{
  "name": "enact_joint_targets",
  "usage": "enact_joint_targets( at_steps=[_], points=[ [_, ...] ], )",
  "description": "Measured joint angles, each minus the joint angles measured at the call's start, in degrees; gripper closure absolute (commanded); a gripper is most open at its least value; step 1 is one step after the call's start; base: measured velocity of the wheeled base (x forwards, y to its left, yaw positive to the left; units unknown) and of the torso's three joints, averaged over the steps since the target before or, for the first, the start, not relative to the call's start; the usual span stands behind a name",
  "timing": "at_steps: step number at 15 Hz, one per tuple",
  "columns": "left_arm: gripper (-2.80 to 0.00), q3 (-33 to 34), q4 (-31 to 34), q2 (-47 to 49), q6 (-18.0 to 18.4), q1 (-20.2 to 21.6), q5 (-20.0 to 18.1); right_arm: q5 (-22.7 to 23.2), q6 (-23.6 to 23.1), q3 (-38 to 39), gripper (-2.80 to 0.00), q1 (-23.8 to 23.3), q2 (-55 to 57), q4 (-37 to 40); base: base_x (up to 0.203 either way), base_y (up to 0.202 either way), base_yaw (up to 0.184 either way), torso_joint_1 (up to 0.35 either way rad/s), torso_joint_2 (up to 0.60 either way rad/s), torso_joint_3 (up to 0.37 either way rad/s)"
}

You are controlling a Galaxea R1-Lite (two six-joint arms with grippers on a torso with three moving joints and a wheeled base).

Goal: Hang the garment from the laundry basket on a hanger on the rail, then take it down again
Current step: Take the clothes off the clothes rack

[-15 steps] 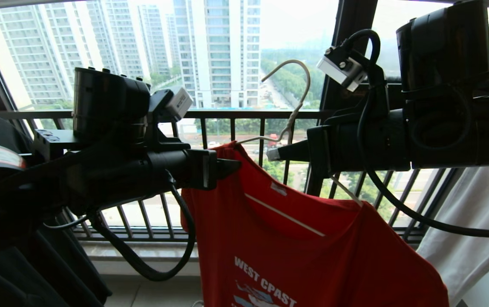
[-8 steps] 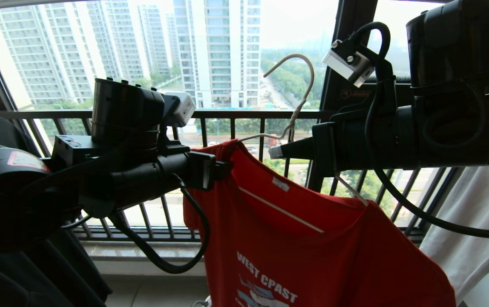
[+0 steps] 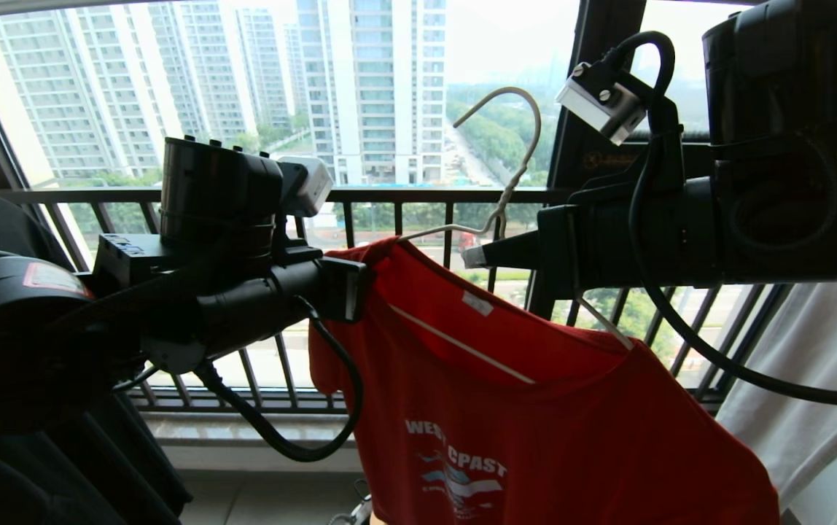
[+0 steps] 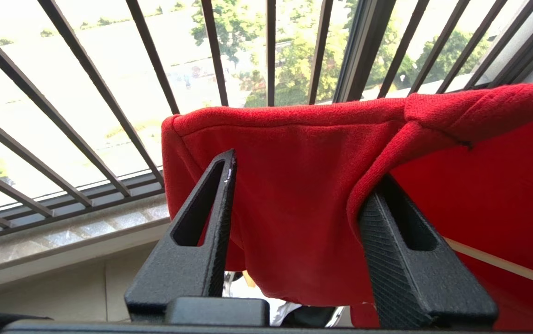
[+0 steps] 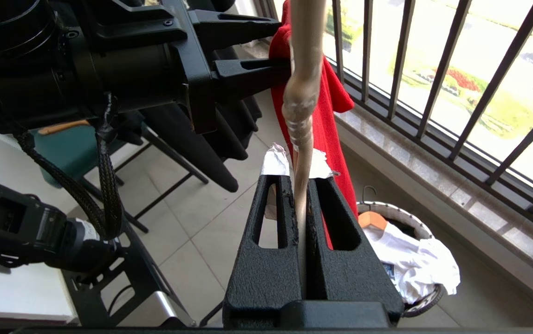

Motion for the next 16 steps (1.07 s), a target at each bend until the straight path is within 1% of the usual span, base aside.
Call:
enact_joint_targets(
  at_steps=[4,6,7,11,16],
  points=[
    [0.00,0.0,0.0,-1.4,-0.3,-0.1,-0.3,-5.2,-0.5,-0.2,0.00,0.0,1.5,-0.9,0.000,0.000,0.000,0.000,0.00,0.000],
    [0.00,-0.1,0.0,-1.9,-0.3,0.2,-0.3,-6.1,-0.6,-0.3,0.00,0.0,2.2,-2.0,0.000,0.000,0.000,0.000,0.00,0.000],
    [0.00,-0.3,0.1,-2.0,-0.1,1.2,-0.3,-6.2,-0.6,-0.3,0.00,-0.2,2.4,-2.1,0.000,0.000,0.000,0.000,0.00,0.000],
    [0.00,-3.7,0.2,-1.0,-0.2,8.4,-0.4,-6.5,-0.6,-0.5,0.00,-1.3,3.0,-2.2,0.000,0.000,0.000,0.000,0.00,0.000],
    [0.00,-6.7,0.0,4.0,-1.4,13.5,-0.7,-6.6,-0.7,-0.7,0.00,-2.3,3.3,-2.2,0.000,0.000,0.000,0.000,0.00,0.000]
  ],
)
